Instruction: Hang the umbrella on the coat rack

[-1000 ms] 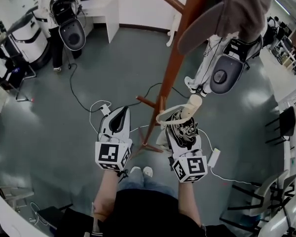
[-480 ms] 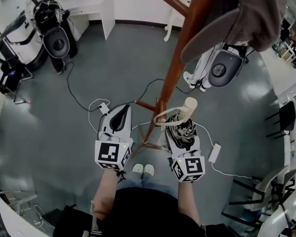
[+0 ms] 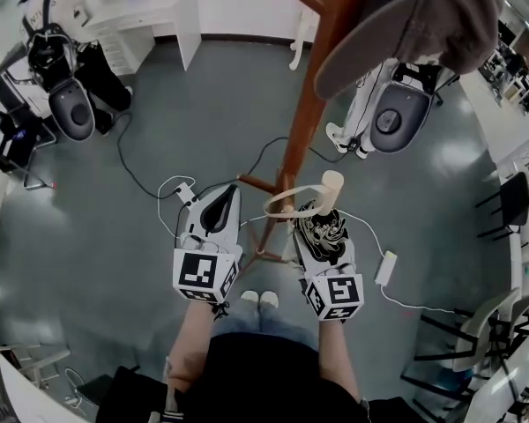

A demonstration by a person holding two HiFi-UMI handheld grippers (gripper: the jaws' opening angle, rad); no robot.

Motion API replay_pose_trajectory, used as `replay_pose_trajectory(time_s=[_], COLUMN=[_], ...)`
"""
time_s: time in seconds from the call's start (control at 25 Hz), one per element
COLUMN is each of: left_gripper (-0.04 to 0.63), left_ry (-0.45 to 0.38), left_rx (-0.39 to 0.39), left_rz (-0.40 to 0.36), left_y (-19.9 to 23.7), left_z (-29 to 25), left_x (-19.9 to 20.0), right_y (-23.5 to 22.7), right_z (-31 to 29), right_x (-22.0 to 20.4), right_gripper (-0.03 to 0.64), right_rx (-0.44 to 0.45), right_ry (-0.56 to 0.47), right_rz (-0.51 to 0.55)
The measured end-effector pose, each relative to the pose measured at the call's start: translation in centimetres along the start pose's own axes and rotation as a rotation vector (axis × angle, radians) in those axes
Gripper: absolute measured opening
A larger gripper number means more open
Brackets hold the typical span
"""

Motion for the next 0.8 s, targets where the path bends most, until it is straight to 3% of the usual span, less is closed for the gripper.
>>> replay_pose_trajectory(time_s=[0.8], left_gripper=[0.006], left_ry=[0.012], left_rx=[-0.064], left_rz=[0.012], left_y=[-1.6], left_z=[-0.8], left_x=[-3.0], right_y=[-0.5], right_z=[-3.4], right_x=[-5.9], right_gripper=[0.29], right_rx=[-0.009], right_ry=[0.121], right_rz=[-0.032])
Point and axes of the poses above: the fingertips, and each gripper's own axes: z backward along the fingers, y to its left, x out of its top, the point moved 3 cm from there along z, backward along the fingers, and after that the axes turned 7 degrees about x, right-handed, at the moved point
